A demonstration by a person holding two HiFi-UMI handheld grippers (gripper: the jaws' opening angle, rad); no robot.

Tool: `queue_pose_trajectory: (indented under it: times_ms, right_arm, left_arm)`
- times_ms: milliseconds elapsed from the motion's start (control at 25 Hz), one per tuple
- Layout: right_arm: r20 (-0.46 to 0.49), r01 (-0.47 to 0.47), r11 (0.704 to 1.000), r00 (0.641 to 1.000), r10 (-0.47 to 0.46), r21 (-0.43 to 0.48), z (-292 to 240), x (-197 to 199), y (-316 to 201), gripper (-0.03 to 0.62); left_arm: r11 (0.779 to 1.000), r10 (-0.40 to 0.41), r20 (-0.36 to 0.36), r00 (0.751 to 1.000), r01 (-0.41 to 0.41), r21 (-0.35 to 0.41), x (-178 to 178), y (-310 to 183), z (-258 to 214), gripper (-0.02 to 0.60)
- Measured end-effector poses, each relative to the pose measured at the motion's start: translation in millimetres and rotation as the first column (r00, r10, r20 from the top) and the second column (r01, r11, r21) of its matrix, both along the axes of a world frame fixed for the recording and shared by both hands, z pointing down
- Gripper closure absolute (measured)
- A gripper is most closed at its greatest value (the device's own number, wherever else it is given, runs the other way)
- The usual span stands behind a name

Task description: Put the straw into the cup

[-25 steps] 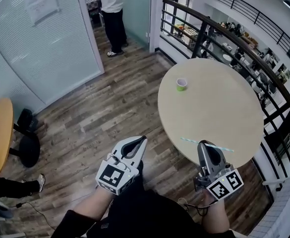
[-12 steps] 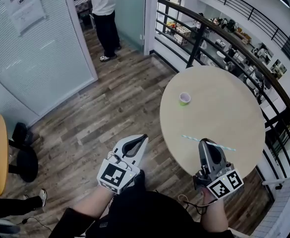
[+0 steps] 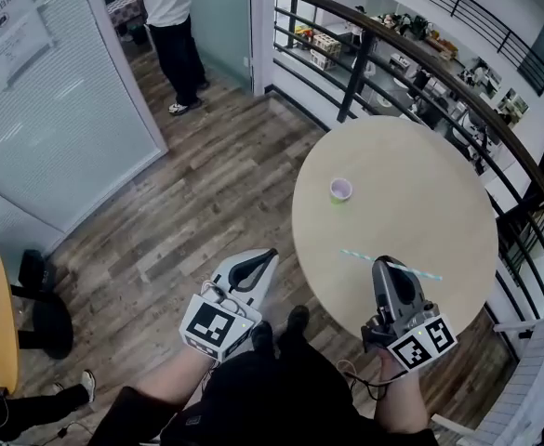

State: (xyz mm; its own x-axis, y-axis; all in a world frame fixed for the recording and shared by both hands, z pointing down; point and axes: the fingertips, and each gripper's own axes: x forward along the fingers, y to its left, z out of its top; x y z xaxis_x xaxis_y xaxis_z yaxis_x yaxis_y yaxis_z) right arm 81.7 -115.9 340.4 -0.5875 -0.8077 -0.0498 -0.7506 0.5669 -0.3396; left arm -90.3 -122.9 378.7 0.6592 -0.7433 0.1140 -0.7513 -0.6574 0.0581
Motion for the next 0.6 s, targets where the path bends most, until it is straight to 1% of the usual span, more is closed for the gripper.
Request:
queue_pose_trajectory:
  times_ms: [160,360,480,600]
  right_arm:
    - [0.002,-0.016,1.000,1.000,0.016,-0.008,6.4,17.9,-33.1,0.557]
    - [0.008,0.002,1.000,1.000,-0.001,-0.009,13.9,37.6,-69.9,0.557]
    - [-0.005,0.008,1.000,1.000,-0.008,-0.020,20.6,46.7,-89.1,0.557]
    - [-0.027,-0.004,0.999,1.000,0.003,-0.033,28.9,48.3,-109.2,0.557]
  left_arm:
    - [1.000,-0.003,0.000,1.000,0.003,-0.014,13.6,-33.1,5.3,0.575]
    - [1.000,-0.024,0.002,1.000,0.024,-0.014,34.3,-71.7,10.6,0.575]
    - [1.000,-0.022,0.008,1.000,0.023,-0.009,46.4,-86.5,12.6,0.577]
    - [1.000,-0.013,0.020,1.000,0.013,-0.012,50.0,-103.8,20.0,0.577]
